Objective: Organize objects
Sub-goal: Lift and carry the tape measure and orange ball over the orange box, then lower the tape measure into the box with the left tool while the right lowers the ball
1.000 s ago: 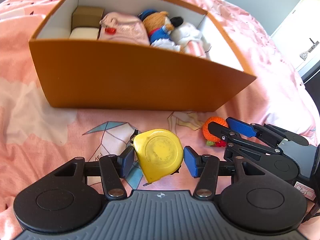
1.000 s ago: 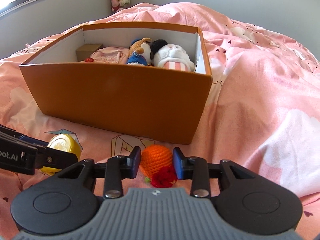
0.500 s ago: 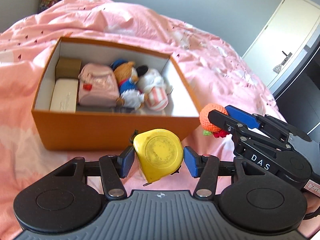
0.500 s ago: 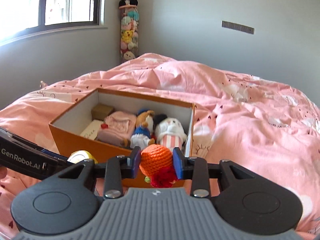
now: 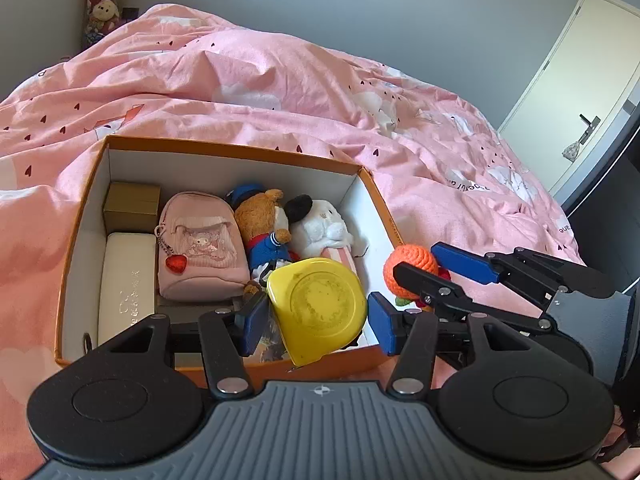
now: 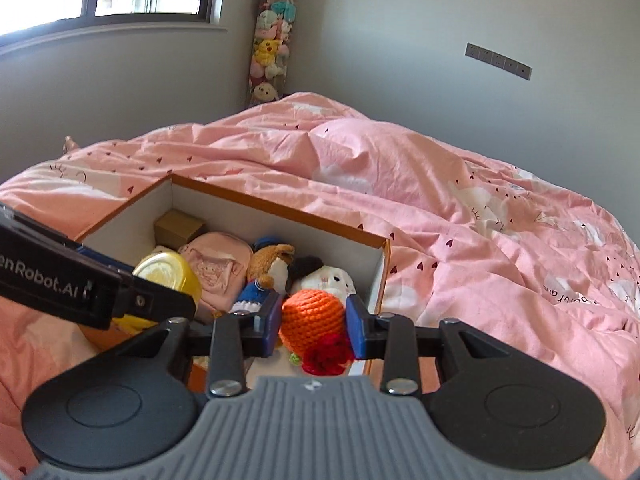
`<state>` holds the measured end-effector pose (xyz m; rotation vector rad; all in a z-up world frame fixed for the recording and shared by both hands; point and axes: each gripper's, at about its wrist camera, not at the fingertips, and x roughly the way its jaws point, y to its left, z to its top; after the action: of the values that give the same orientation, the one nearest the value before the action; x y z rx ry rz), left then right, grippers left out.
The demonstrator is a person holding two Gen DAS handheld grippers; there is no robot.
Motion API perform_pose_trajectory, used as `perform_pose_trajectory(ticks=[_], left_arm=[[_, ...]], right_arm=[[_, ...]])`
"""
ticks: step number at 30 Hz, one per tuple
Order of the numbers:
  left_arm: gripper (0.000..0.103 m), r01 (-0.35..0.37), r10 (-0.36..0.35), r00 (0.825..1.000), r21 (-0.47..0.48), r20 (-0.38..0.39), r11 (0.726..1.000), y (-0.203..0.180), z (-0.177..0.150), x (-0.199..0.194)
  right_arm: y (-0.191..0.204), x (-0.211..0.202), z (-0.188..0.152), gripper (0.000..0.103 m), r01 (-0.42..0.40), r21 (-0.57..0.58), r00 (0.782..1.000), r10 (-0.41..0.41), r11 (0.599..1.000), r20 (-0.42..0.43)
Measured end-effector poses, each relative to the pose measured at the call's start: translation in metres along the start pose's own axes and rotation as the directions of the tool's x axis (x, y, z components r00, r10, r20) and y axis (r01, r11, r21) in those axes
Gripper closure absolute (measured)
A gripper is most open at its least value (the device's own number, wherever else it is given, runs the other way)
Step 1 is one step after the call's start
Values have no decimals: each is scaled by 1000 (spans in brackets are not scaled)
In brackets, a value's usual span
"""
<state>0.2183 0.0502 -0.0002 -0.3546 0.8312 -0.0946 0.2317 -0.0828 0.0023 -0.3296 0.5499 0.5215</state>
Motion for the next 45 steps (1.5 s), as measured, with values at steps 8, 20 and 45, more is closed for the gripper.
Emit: perform_pose_trajectory(ticks=[8,20,45], left_arm=[[41,41,-42,990,-10,-135,999,12,11,47],[41,31,-42,974,-51,-224,998,24,11,76],[42,-135,201,921,210,-333,968,-33,3,131]], right_arm=[[2,43,-6,66,-6,-106,989,-10,994,-148],[-11,65,-13,67,-92,-12,955,85,996,-285],[-56,15,-42,49,115,337,992,-124,934,4]])
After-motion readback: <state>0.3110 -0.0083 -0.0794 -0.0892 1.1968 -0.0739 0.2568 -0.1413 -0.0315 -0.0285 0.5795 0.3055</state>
